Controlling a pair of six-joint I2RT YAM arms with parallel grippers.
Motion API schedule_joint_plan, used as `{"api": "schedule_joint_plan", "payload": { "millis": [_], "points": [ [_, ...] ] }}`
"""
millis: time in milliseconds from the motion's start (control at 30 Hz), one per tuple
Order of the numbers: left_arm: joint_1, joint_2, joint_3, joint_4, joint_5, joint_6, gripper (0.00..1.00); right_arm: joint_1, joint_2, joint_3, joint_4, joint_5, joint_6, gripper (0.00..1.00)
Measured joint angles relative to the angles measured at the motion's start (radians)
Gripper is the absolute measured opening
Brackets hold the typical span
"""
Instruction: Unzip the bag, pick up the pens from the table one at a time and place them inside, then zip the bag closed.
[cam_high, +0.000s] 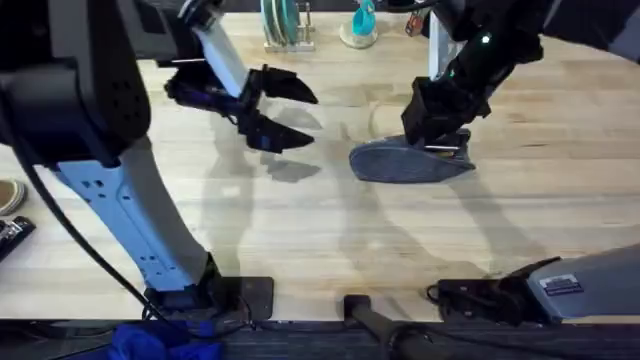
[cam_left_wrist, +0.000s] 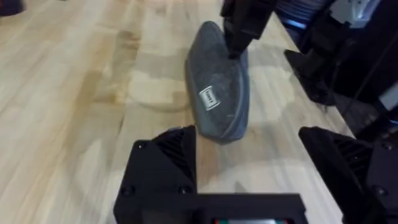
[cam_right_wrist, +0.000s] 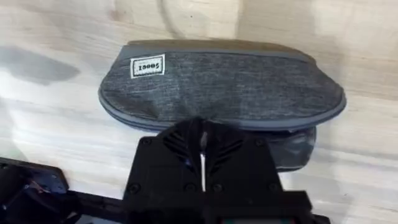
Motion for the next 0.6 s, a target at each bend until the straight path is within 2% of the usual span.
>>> {"api": "schedule_joint_plan", "payload": {
  "millis": [300, 600],
  "points": [
    [-0.15, 0.0, 0.0, 0.041, 0.0, 0.0, 0.999, 0.0, 0.0, 0.0, 0.0, 0.0, 0.0, 0.034],
    [-0.255, 0.0, 0.0, 0.125, 0.0, 0.0, 0.953, 0.0, 0.0, 0.0, 0.0, 0.0, 0.0, 0.034]
  ]
}}
